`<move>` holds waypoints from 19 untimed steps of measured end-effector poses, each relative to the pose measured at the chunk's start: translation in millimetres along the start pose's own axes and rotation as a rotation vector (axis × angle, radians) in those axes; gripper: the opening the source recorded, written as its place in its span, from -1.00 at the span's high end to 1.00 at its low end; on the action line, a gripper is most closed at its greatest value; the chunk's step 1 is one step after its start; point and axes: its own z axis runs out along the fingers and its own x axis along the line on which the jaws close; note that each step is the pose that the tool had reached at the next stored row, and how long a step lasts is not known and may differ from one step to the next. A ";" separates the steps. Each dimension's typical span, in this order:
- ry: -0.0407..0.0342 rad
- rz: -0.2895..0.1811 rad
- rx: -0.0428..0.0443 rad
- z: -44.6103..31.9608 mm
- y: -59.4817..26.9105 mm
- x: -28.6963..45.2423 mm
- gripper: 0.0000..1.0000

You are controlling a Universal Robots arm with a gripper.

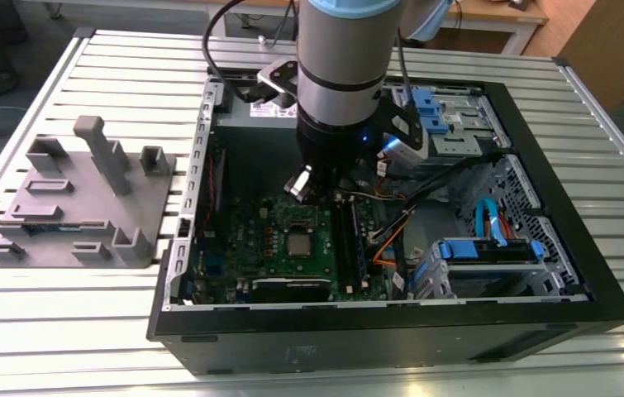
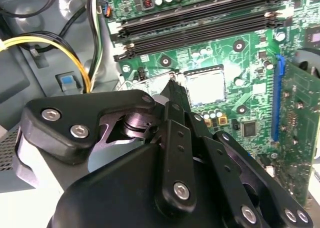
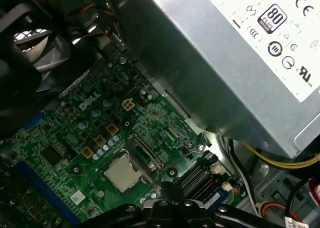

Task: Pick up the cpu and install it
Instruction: 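Close the cpu cover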

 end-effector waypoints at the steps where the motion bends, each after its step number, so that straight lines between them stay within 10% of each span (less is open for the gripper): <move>1: 0.0000 0.000 -0.0001 -0.1 -0.9 1.0 0.79; 19: 0.0001 -0.003 -0.0001 -0.5 -4.2 5.1 0.79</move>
